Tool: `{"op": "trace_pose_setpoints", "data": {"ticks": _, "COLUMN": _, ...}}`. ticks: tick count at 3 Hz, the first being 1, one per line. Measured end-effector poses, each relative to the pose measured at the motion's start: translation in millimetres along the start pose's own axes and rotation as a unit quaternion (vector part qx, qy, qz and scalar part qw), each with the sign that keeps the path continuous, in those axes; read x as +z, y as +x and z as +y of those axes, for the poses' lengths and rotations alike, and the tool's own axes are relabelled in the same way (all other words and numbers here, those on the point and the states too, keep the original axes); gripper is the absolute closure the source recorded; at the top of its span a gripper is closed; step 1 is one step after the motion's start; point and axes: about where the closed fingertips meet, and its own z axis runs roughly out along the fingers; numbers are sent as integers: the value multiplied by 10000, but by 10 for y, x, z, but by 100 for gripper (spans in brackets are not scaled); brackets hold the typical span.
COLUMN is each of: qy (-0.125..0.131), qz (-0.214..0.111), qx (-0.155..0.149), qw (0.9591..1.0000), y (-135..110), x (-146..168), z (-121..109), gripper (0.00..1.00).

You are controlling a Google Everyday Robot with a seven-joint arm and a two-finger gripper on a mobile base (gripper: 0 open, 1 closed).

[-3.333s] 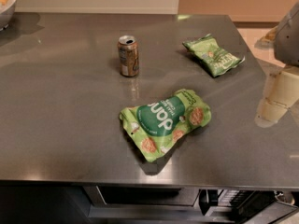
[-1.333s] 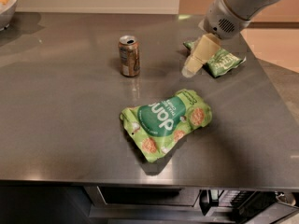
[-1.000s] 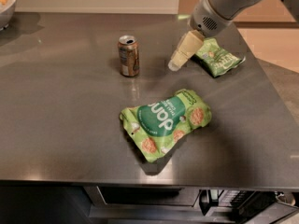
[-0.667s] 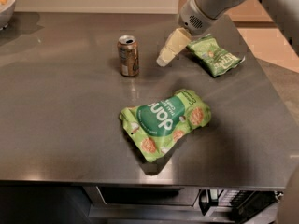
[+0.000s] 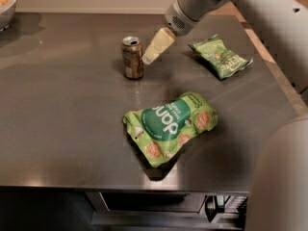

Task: Move orange can near green jalapeno chip bag

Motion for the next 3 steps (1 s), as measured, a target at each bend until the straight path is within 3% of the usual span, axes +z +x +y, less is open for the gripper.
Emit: {"op": "trace_pose_setpoints", "data": {"ticks": 3, "qy": -226, "qz": -134, "qx": -2, "qw": 9997, "y": -330, "x": 449, "z": 90, "gripper": 0}}
